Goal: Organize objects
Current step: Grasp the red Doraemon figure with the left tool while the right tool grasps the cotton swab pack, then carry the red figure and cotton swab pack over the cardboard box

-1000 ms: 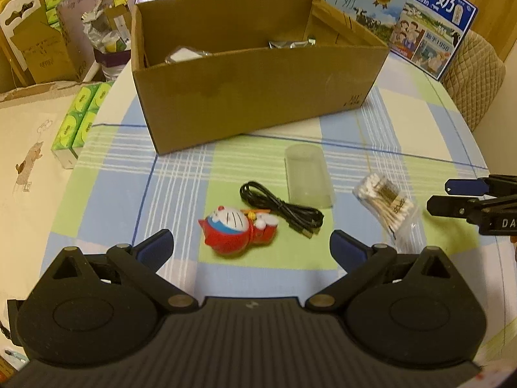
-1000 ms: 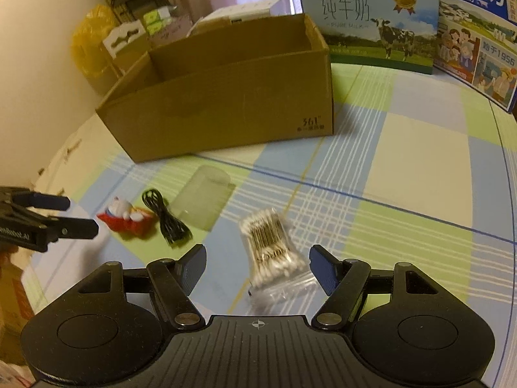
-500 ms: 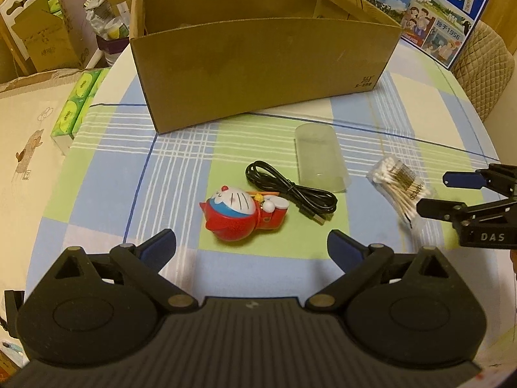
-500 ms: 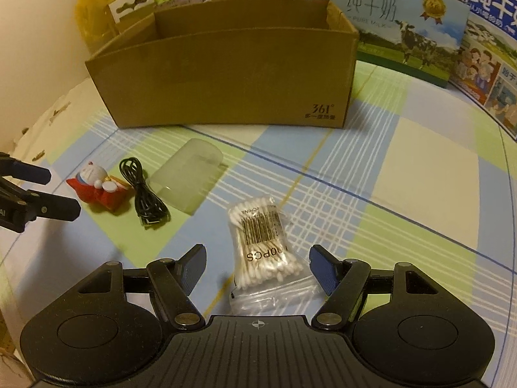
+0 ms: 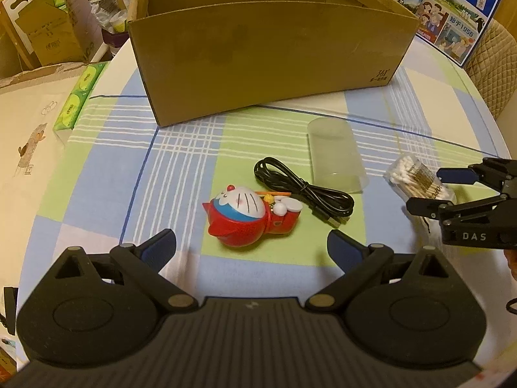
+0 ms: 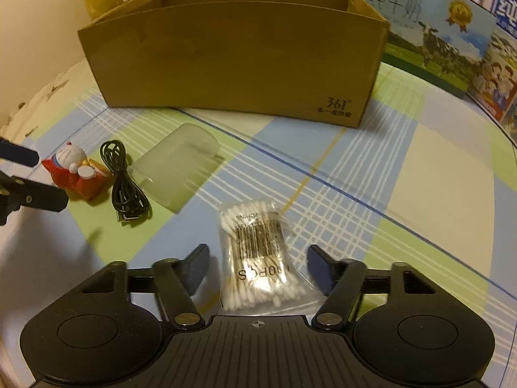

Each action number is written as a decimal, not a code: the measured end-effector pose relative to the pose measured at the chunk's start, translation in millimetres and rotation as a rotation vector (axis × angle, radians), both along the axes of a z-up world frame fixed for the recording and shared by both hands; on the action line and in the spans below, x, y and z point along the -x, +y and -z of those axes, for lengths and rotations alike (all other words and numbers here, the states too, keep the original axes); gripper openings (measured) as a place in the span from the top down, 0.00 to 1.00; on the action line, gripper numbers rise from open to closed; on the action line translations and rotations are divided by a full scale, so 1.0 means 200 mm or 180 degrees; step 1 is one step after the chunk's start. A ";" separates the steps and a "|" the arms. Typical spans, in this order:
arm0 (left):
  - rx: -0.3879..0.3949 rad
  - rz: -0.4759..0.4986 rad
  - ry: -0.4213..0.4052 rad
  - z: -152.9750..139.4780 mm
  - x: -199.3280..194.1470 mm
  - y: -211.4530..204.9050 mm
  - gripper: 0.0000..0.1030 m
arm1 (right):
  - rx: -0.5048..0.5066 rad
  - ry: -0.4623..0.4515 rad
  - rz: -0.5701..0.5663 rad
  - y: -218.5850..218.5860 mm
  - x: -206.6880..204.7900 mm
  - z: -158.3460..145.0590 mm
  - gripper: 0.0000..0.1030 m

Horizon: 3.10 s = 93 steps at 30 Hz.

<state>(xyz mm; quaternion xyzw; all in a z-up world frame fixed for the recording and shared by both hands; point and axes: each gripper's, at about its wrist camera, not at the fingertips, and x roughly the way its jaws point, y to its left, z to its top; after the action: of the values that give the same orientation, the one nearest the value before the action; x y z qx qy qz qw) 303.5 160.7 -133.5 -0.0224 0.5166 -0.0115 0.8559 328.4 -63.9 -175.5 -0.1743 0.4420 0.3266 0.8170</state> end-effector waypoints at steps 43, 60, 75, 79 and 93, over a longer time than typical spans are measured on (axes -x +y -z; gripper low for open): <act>-0.0164 -0.0135 -0.0164 0.12 -0.05 0.02 0.30 | -0.0063 -0.0004 0.0219 -0.06 -0.02 -0.01 0.75; -0.0131 -0.0097 -0.0404 -0.04 0.00 0.04 0.30 | -0.0179 0.0017 0.0228 -0.06 -0.01 -0.11 0.78; -0.0040 0.0116 -0.0913 -0.38 -0.06 0.00 0.30 | -0.0813 -0.0119 0.0123 0.06 -0.14 -0.50 0.78; -0.0061 0.0142 -0.1019 -0.47 -0.14 0.01 0.30 | -0.0951 -0.0194 0.0063 0.11 -0.22 -0.60 0.78; -0.0233 0.0274 -0.1292 -0.66 -0.53 0.04 0.30 | -0.1111 -0.0469 -0.0027 0.36 -0.63 -0.80 0.78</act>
<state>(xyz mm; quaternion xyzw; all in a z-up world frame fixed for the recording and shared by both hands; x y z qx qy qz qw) 409.1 167.7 -1.8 0.0335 0.3342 -0.0335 0.9413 455.1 8.1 -15.1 -0.0552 0.3170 0.3881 0.8636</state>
